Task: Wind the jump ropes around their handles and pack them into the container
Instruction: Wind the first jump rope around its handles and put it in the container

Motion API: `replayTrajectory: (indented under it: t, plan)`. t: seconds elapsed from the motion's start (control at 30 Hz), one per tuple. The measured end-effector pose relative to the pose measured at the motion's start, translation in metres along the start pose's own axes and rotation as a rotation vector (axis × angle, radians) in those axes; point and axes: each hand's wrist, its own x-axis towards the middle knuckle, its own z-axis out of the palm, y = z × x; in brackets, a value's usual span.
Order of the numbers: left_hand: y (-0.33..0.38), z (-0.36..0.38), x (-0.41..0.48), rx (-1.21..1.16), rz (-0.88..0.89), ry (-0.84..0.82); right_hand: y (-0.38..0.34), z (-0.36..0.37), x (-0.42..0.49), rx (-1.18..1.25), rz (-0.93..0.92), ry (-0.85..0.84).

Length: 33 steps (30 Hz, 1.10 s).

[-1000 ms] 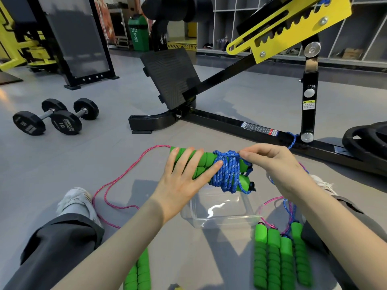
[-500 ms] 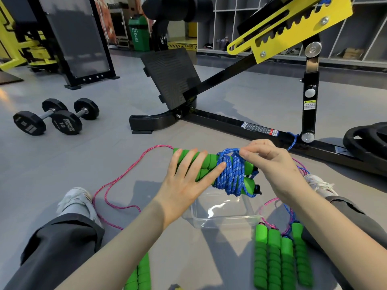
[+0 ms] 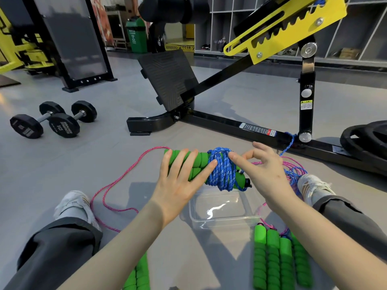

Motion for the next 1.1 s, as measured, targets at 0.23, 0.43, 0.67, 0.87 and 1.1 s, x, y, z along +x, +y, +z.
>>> replayTrajectory:
  t: [0.23,0.43,0.67,0.87,1.1]
  plan:
    - [0.002,0.001,-0.001,0.02,0.029,0.008,0.002,-0.001,0.004,0.003,0.101,-0.101]
    - [0.004,0.003,-0.003,0.022,0.02,0.002,-0.008,0.003,-0.003,0.388,0.276,-0.115]
    - [0.007,0.003,0.002,-0.016,0.005,0.017,0.001,0.014,-0.003,-0.115,-0.152,0.204]
    - [0.011,0.003,0.0,-0.01,-0.004,-0.01,0.021,0.019,-0.001,-0.627,-0.827,0.506]
    - [0.01,0.006,-0.002,-0.002,-0.085,0.002,0.028,0.03,-0.008,-0.602,-0.858,0.39]
